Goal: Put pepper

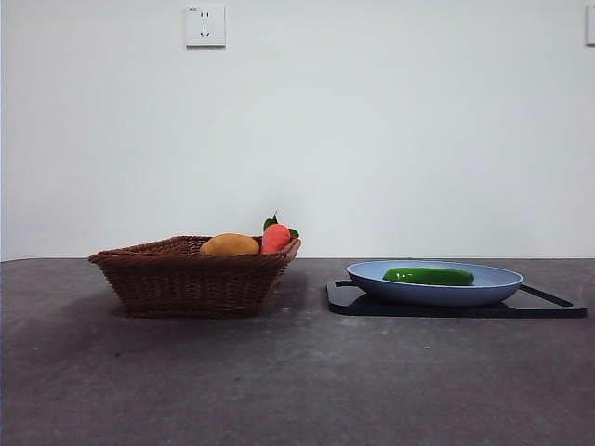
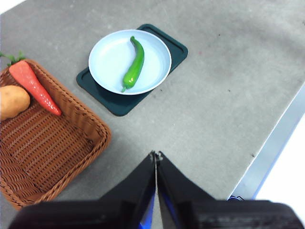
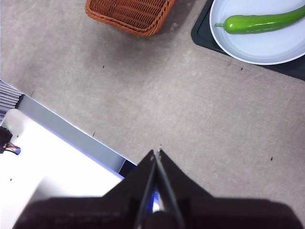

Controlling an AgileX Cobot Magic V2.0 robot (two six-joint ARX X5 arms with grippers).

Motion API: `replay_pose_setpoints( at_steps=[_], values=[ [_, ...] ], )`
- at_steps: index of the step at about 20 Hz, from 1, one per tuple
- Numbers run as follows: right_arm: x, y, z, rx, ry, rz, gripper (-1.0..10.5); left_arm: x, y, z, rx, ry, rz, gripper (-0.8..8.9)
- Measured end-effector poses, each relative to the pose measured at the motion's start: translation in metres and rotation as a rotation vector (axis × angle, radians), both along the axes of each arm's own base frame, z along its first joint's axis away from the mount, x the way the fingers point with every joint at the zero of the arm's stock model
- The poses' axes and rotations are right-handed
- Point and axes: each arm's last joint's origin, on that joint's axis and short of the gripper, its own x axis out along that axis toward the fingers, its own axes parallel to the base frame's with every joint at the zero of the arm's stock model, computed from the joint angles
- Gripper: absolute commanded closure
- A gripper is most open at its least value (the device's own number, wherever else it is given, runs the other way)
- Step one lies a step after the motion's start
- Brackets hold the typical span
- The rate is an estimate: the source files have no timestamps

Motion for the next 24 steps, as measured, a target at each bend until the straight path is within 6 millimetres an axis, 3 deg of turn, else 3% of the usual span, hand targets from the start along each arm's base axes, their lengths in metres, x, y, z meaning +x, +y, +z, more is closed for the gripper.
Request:
replay_pose_setpoints(
  at_steps=[9,12,14,17,19,21,24],
  values=[
    [0.0,0.0,0.0,0.0,0.0,0.0,9.4,0.005,0.003,0.008,-0.021,-0.109,0.062,8.05],
    [0.0,0.0,0.0,0.0,0.0,0.0,9.4,0.007,0.032,0.034,-0.123,-0.309,0.188,8.06],
    [0.0,0.0,0.0,0.0,0.0,0.0,9.4,-0.004,0.064,0.053,-0.195,-0.437,0.281,8.06],
    [0.0,0.0,0.0,0.0,0.0,0.0,9.4,-0.024,0.104,0.067,-0.28,-0.592,0.378,8.06],
    [0.0,0.0,0.0,0.0,0.0,0.0,9.4,-0.036,0.123,0.059,-0.316,-0.705,0.439,8.05],
    [0.0,0.0,0.0,0.0,0.0,0.0,9.4,-0.047,0.137,0.038,-0.327,-0.831,0.541,8.05],
    [0.0,0.0,0.0,0.0,0.0,0.0,9.4,-0.058,0.151,-0.012,-0.325,-0.987,0.659,8.05]
  ],
)
